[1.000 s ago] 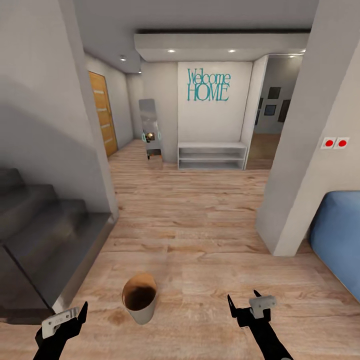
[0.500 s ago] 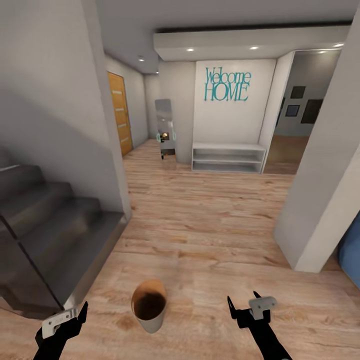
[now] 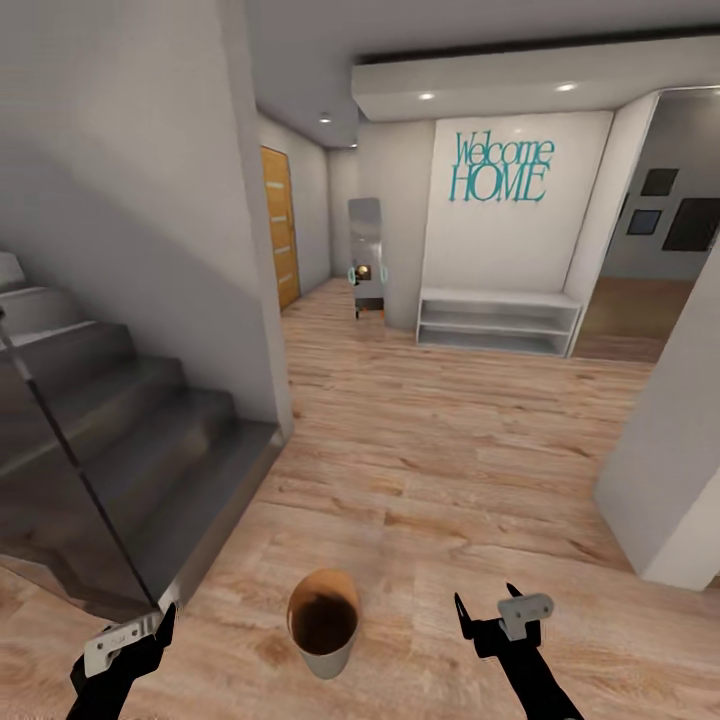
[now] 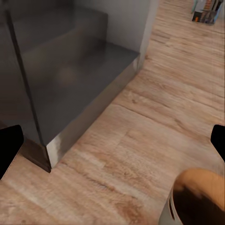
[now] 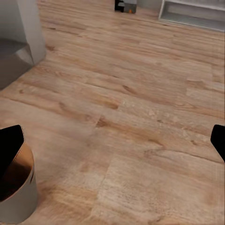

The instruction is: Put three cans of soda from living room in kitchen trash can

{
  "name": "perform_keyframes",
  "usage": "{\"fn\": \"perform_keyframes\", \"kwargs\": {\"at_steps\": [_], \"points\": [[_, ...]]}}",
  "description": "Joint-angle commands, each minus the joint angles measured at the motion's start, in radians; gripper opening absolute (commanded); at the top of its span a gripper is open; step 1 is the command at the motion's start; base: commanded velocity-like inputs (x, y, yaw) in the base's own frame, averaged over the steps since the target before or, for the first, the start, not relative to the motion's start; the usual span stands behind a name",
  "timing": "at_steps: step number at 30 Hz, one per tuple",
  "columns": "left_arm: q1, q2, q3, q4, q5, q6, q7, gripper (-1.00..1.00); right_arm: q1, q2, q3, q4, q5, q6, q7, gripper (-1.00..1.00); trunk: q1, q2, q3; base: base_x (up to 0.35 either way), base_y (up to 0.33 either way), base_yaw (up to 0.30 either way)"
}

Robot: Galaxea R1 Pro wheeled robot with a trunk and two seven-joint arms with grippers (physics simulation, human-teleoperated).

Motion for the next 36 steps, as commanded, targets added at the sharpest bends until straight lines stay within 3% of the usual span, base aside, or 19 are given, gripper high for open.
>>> {"fn": "perform_keyframes", "kwargs": {"at_steps": [1,36], "points": [[0.000,0.000,0.000,0.000,0.000,0.000,0.000,1.00,0.000,0.000,0.000,0.000,0.000,0.000,0.000,1.00,0.000,0.000,0.000,0.129,0.000,0.224],[0.000,-0.001,0.000,0.000,0.000,-0.001,0.000,1.00,0.000,0.000,0.001,0.003,0.000,0.000,0.000,1.00,0.000,0.000,0.000,0.100,0.000,0.224]]}}
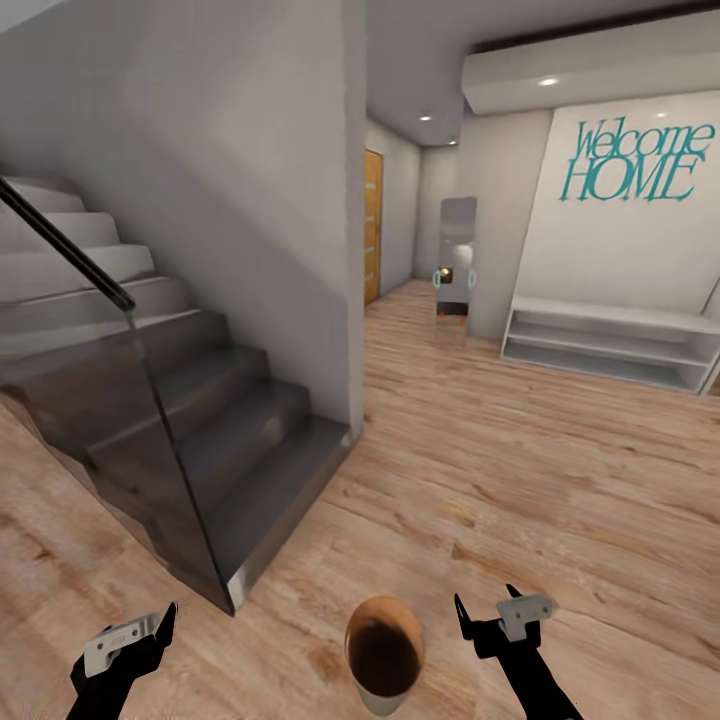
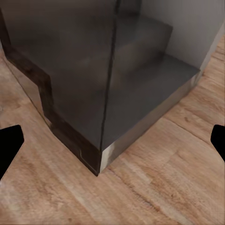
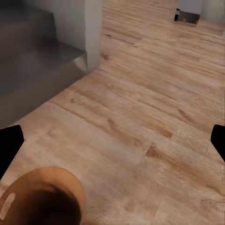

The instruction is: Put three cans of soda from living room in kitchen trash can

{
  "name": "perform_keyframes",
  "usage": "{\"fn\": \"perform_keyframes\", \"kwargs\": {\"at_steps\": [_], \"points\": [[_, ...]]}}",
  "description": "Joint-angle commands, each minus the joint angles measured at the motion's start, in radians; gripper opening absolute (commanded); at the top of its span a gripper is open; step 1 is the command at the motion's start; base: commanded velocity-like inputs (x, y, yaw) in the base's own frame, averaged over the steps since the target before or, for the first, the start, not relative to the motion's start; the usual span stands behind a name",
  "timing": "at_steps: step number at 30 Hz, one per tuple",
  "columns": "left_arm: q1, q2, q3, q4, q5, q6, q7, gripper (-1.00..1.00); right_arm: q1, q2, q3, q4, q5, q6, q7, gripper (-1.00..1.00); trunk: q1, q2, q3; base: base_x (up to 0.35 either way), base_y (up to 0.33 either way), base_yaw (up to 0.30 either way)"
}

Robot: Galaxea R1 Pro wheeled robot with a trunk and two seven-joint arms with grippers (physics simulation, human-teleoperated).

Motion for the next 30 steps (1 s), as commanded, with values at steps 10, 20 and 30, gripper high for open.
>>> {"fn": "perform_keyframes", "kwargs": {"at_steps": [10,20,30], "points": [[0.001,0.000,0.001,-0.002,0.001,0.001,0.002,1.00,0.000,0.000,0.001,0.001,0.000,0.000,0.000,1.00,0.000,0.000,0.000,-0.003,-0.078,0.213],[0.002,0.000,0.002,-0.004,0.003,0.001,0.005,1.00,0.000,0.000,0.002,0.002,0.000,0.000,0.000,1.00,0.000,0.000,0.000,-0.089,-0.216,0.066],[0.002,0.000,0.002,-0.004,0.003,0.001,0.006,1.00,0.000,0.000,0.002,0.002,0.000,0.000,0.000,1.00,0.000,0.000,0.000,-0.112,-0.243,0.004]]}}
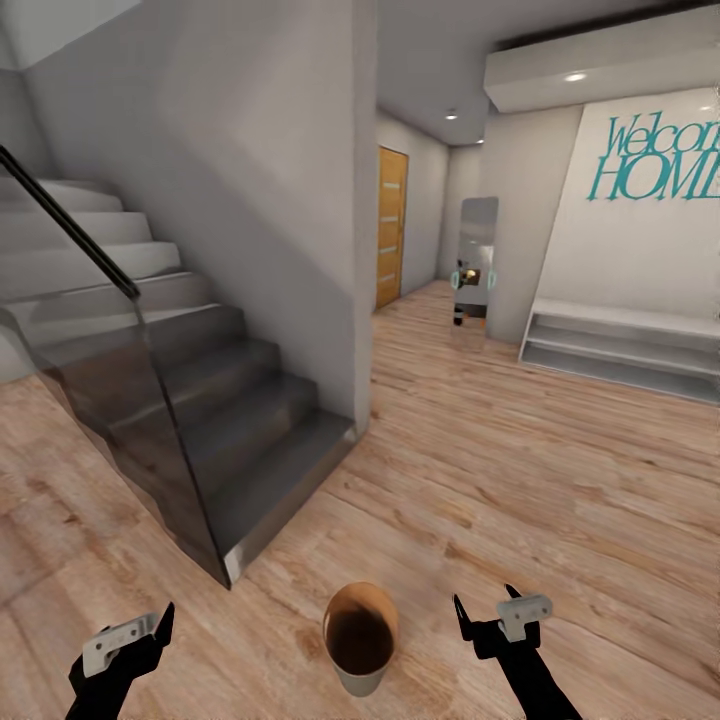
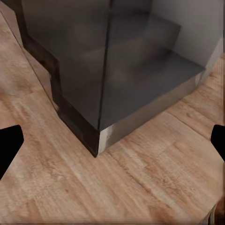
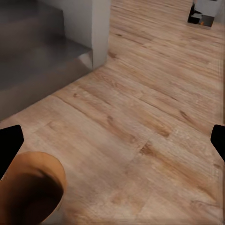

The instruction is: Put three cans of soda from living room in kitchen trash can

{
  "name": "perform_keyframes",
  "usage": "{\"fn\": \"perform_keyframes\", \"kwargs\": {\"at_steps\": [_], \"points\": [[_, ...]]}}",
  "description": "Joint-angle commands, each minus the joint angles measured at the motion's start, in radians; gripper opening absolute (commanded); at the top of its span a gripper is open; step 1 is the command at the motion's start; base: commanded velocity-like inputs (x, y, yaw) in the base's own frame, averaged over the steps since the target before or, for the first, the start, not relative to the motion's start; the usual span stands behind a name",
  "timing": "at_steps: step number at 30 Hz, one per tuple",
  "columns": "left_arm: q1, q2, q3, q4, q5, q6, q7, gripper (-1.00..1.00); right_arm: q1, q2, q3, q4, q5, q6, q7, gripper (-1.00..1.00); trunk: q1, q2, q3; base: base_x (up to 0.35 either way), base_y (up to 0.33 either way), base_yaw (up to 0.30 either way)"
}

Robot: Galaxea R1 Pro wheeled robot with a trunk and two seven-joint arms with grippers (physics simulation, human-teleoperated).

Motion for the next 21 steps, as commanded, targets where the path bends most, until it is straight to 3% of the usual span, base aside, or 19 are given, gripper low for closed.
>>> {"fn": "perform_keyframes", "kwargs": {"at_steps": [1,13,21], "points": [[0.000,0.000,0.000,0.000,0.000,0.000,0.000,1.00,0.000,0.000,0.000,0.000,0.000,0.000,0.000,1.00,0.000,0.000,0.000,-0.067,-0.169,0.001],[0.000,0.000,0.000,0.001,0.000,0.000,0.000,1.00,0.000,0.002,0.001,0.004,0.000,0.000,0.000,1.00,0.000,0.000,0.000,-0.018,-0.066,0.001],[0.000,0.000,0.000,0.001,0.000,0.000,-0.001,1.00,0.000,0.021,0.000,0.008,0.006,0.000,0.000,1.00,0.000,0.000,0.000,-0.002,-0.006,0.099]]}}
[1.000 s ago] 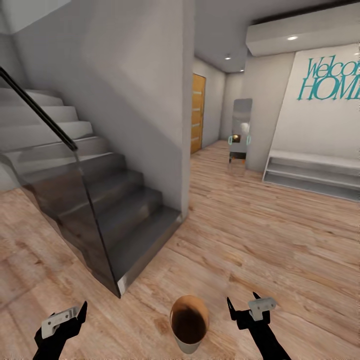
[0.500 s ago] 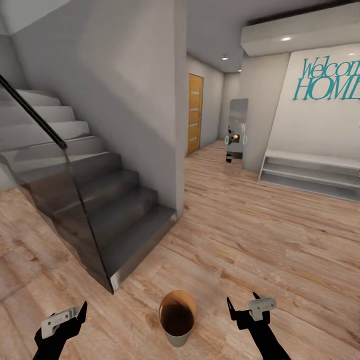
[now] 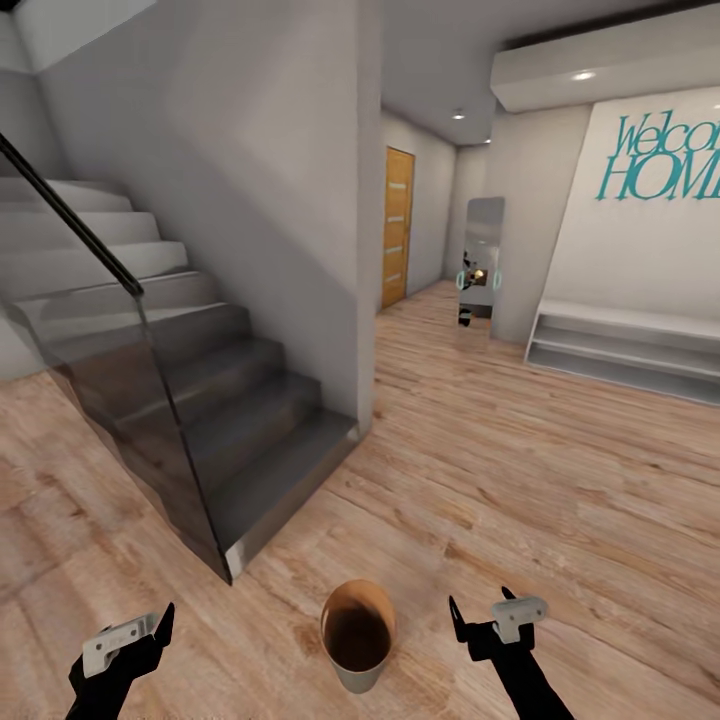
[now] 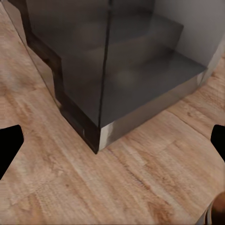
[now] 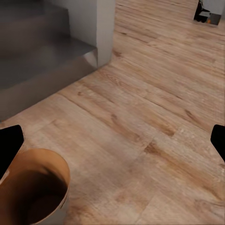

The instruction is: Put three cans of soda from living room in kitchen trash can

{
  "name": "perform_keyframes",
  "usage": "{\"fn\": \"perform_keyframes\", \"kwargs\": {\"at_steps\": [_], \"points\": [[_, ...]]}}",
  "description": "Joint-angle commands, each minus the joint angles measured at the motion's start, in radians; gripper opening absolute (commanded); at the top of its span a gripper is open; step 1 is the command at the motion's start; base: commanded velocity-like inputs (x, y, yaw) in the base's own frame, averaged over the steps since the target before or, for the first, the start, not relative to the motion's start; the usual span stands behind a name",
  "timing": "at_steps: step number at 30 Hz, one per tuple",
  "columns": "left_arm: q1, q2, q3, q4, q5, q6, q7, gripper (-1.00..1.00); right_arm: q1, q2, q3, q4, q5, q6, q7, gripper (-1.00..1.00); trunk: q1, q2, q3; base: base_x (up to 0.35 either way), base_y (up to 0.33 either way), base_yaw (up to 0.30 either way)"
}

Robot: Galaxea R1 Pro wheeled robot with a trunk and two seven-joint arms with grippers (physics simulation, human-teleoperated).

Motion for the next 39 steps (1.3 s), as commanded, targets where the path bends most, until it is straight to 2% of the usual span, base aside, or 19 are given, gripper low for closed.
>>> {"fn": "perform_keyframes", "kwargs": {"at_steps": [1,19,39], "points": [[0.000,0.000,0.000,0.000,0.000,0.000,0.000,1.00,0.000,0.001,0.000,0.000,0.000,0.000,0.000,1.00,0.000,0.000,0.000,0.000,-0.002,0.167],[0.001,0.000,0.000,-0.001,0.000,-0.001,-0.003,1.00,-0.001,0.005,-0.001,0.002,0.001,0.000,0.000,1.00,0.000,0.000,0.000,0.000,0.000,0.198],[0.002,0.000,0.000,0.000,0.000,-0.002,-0.003,1.00,-0.001,0.005,-0.001,0.011,0.004,0.001,0.001,1.00,0.000,0.000,0.000,0.000,0.000,0.026]]}}
